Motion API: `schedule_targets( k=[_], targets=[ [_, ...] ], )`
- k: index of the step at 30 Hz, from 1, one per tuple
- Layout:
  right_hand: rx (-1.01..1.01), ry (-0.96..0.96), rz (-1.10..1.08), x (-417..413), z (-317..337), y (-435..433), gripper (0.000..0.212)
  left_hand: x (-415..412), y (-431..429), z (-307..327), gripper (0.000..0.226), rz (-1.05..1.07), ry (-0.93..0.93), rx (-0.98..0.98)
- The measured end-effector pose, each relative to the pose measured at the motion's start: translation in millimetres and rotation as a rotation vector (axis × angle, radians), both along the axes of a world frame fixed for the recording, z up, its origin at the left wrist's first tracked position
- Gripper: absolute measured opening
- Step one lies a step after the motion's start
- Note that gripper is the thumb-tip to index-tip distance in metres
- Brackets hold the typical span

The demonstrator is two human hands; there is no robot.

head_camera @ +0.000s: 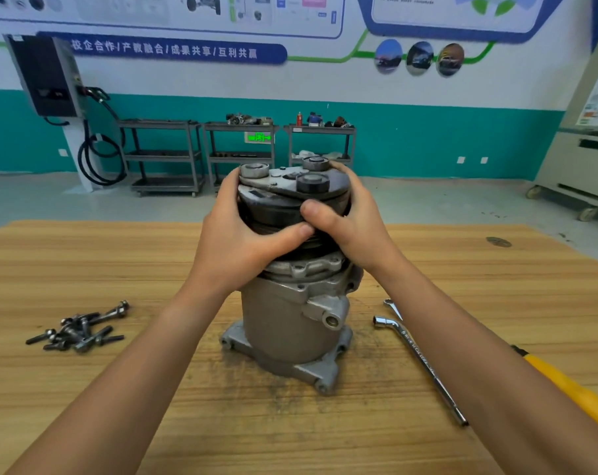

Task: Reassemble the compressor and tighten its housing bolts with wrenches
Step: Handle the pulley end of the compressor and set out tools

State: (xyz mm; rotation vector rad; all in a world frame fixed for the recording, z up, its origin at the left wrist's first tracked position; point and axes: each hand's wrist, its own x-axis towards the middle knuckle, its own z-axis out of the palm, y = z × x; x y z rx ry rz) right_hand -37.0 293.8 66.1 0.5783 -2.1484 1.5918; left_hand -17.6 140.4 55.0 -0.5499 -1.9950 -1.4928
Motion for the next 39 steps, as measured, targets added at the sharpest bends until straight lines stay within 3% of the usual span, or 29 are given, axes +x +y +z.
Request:
schedule_targets(
  k=[10,17,20,25,31,39],
  targets=[
    [-0.085,0.079,-0.090,-0.9,27.1,-2.5,0.078,-21.4,-10.3,40.6,0.055,-0.135,0.016,-0.081],
    [0.047,0.001,-0.120,5.0,18.1,0.4,0.078,-24.6,-17.5,23.8,0.053,-0.205,-0.057,-0.083],
    [0.076,-0.007,-0.091,3.3,24.5,1.9,0.070,-26.1,-17.6,27.9,0.065,-0.222,-0.046,-0.096],
    [0.027,0.074,-0.094,1.3,39.0,6.1,0.098,-27.0,-21.2,46.2,0.067,-0.203,0.071,-0.121],
    [0.014,-0.050,-0.019,5.7,9.2,9.6,0.095,-23.6,-19.9,25.5,0.068,-0.233,-0.020,-0.158],
    [0.041,-0.015,-0.003,-0.9,20.6,12.4,0.108,-27.5,-25.7,33.1,0.074,-0.230,0.012,-0.193]
  ],
)
